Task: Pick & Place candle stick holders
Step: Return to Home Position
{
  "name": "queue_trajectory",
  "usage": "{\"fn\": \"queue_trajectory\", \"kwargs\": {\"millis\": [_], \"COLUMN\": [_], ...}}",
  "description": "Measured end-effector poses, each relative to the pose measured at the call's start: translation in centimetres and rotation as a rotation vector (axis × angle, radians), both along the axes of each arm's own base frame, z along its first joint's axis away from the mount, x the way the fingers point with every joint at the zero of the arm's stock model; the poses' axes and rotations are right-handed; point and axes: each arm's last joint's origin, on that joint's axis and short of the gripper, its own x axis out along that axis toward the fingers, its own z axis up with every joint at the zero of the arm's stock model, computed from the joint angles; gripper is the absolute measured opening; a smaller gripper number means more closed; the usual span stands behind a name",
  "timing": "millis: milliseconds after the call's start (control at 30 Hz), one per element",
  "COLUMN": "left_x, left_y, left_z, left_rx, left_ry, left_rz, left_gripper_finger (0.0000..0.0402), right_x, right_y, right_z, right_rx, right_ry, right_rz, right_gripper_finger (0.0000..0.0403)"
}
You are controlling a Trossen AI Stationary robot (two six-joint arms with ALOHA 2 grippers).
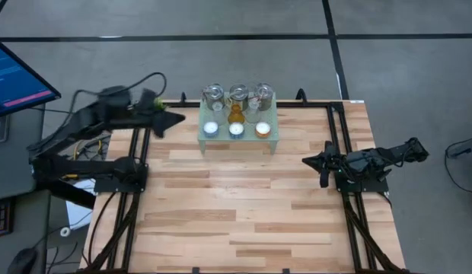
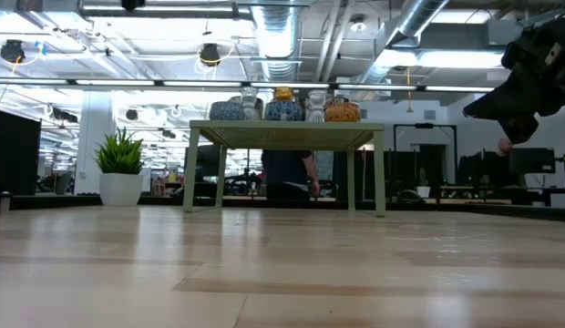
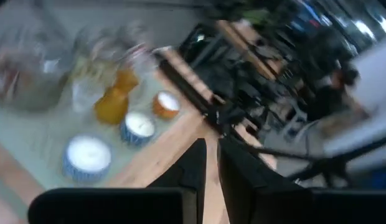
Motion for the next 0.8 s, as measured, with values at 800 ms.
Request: {"fn": "queue_trajectory", "kwargs": {"millis": [800], "left_x": [-5.8], "left_y": [-3.3], "left_z": [-13.2], "left_rx": [0.426], "left_ry": [-0.236], "left_rz": [-0.239], "left_gripper_finger": [0.0058], "right_x": [0.0], "right_y": [0.0], "right_z": [0.0], "right_rx": [0.002], "right_ry": [0.001], "right_rz": [0.001], "right_gripper_finger": [0.0]}}
